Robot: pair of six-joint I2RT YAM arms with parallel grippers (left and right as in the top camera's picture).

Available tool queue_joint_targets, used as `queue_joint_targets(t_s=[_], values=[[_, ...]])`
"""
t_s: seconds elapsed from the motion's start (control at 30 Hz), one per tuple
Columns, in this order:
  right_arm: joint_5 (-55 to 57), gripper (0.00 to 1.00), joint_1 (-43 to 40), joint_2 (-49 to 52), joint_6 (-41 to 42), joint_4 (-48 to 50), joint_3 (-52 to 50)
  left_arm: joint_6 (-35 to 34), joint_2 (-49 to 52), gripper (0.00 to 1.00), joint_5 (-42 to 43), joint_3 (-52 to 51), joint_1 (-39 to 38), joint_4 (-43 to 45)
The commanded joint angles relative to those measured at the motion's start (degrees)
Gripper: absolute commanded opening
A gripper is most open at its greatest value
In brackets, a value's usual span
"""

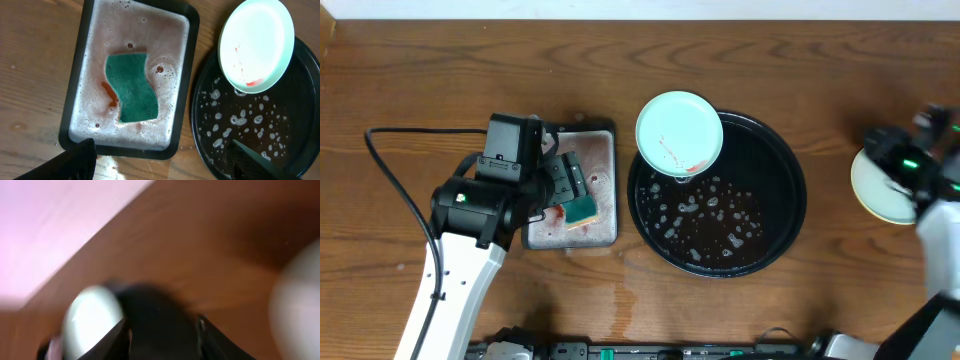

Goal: Clean dirty plates on tray and stack at the side
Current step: 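Pull the back pale green plate forward in the black tray with right gripper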

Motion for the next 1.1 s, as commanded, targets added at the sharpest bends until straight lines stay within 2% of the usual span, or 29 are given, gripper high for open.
queue_joint_targets(t_s=[0.0, 0.1, 0.2, 0.27, 0.33, 0.57, 0.67, 0.7, 0.77, 0.87, 1.07], values=[[0.79, 0.42, 14.29, -1.92, -7.3, -2.05, 0.39, 0.59, 0.07, 0.83, -0.11, 0.87, 0.04, -0.13], [12.85, 0.51, 24.81, -0.24, -10.51, -2.54, 0.37, 0.59, 0.07, 0.83, -0.11, 0.87, 0.04, -0.13], [25.05, 0.52, 32.57, 3.5, -12.2, -0.37, 0.37, 0.59, 0.07, 0.83, -0.11, 0.87, 0.04, -0.13], [29.05, 0.52, 35.3, 6.64, -13.75, 2.19, 0.37, 0.59, 0.07, 0.83, -0.11, 0.87, 0.04, -0.13], [29.44, 0.5, 37.38, 12.2, -16.83, 7.15, 0.37, 0.59, 0.07, 0.83, -0.11, 0.87, 0.04, -0.13], [25.57, 0.48, 38.84, 24.61, -17.0, 20.61, 0.39, 0.59, 0.07, 0.83, -0.11, 0.87, 0.04, -0.13], [26.29, 0.41, 38.84, 27.26, -16.98, 22.53, 0.37, 0.59, 0.07, 0.83, -0.11, 0.87, 0.04, -0.13], [26.49, 0.31, 38.84, 27.58, -16.96, 22.71, 0.39, 0.59, 0.07, 0.83, -0.11, 0.87, 0.04, -0.13], [26.43, 0.01, 38.77, 27.58, -16.83, 22.71, 0.39, 0.59, 0.07, 0.83, -0.11, 0.87, 0.04, -0.13], [26.43, 0.01, 38.4, 25.94, -15.26, 22.56, 0.39, 0.59, 0.07, 0.83, -0.11, 0.87, 0.04, -0.13], [29.18, 0.01, 36.89, 16.09, -8.2, 15.45, 0.39, 0.59, 0.07, 0.83, -0.11, 0.87, 0.04, -0.13]])
